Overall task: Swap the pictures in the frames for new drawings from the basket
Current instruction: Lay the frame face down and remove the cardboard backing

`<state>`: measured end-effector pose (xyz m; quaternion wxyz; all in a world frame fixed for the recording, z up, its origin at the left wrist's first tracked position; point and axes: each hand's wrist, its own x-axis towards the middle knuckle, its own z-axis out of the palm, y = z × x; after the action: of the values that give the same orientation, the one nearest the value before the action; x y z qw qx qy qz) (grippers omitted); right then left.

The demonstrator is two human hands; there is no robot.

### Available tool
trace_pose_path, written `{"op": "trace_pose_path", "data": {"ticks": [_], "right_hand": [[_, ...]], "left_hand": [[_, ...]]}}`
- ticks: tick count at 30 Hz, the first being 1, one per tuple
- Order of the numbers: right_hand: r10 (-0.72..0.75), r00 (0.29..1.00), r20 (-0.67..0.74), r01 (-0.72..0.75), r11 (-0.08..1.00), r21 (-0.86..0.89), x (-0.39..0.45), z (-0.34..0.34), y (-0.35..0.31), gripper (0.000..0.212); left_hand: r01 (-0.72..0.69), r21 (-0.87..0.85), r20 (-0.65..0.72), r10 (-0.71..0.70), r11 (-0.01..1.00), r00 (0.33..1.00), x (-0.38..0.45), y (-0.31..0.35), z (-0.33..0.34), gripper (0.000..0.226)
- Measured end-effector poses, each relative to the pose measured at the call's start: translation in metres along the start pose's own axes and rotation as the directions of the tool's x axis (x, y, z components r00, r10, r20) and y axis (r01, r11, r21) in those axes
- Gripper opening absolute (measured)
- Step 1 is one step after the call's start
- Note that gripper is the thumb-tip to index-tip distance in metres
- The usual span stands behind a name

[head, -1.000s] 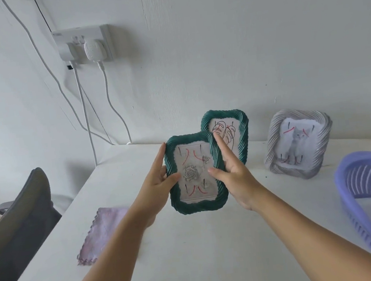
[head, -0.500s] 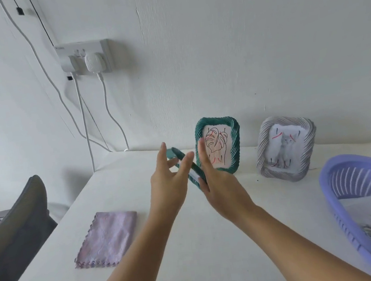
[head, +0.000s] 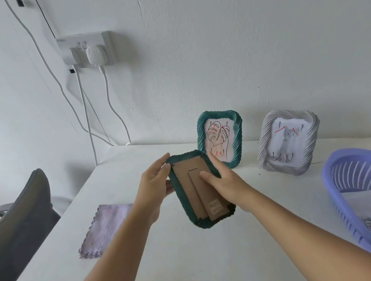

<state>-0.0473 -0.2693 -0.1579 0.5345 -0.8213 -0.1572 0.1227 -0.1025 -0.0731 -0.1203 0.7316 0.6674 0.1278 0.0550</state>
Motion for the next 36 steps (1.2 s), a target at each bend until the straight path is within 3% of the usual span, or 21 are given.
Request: {"op": "trace_pose_path", "data": {"ticks": [3,6,9,11,14,19,23,29,36], "right_hand": [[0.031,0.999,-0.022,-0.03,0.999,0.035,-0.003,0.001,0.008,0.073],[0.054,0.989,-0.141,-0.055,0.998,-0.001,-0.006,0.007,0.019,0.076],[0.14,0.971,-0.193,-0.154,0.986,-0.061,-0.01,0.016,0.031,0.079],[0.178,0.958,-0.227,-0.221,0.959,-0.179,-0.012,0.021,0.034,0.079],[0.204,0.942,-0.265,-0.31,0.83,-0.464,-0.017,0.021,0.032,0.076],[0.246,0.937,-0.248,-0.346,0.747,-0.568,-0.027,0.014,0.041,0.071],[0.23,0.934,-0.274,-0.349,0.759,-0.549,-0.026,0.008,0.047,0.064],[0.216,0.893,-0.395,-0.39,0.809,-0.44,-0.01,-0.006,0.052,0.036],[0.212,0.832,-0.512,-0.438,0.817,-0.374,0.004,0.001,0.058,0.031]], "left_hand": [[0.013,0.096,-0.046,-0.008,0.995,0.999,0.007,-0.011,-0.003,0.028],[0.054,0.283,-0.132,-0.016,0.957,0.991,0.016,-0.031,-0.006,0.029],[0.074,0.359,-0.12,-0.033,0.93,0.992,0.019,-0.047,-0.004,0.035],[0.064,0.408,-0.121,-0.016,0.911,0.992,0.02,-0.052,-0.001,0.03],[0.055,0.491,-0.106,-0.003,0.87,0.994,0.023,-0.06,0.0,0.025],[-0.009,0.664,-0.018,0.028,0.748,0.999,0.023,-0.072,0.004,0.025],[-0.036,0.755,-0.016,0.073,0.655,0.997,0.028,-0.079,0.004,0.033],[-0.016,0.766,-0.068,0.105,0.642,0.992,0.04,-0.081,0.008,0.028],[0.023,0.759,-0.14,0.128,0.651,0.982,0.047,-0.087,0.016,0.015]]}}
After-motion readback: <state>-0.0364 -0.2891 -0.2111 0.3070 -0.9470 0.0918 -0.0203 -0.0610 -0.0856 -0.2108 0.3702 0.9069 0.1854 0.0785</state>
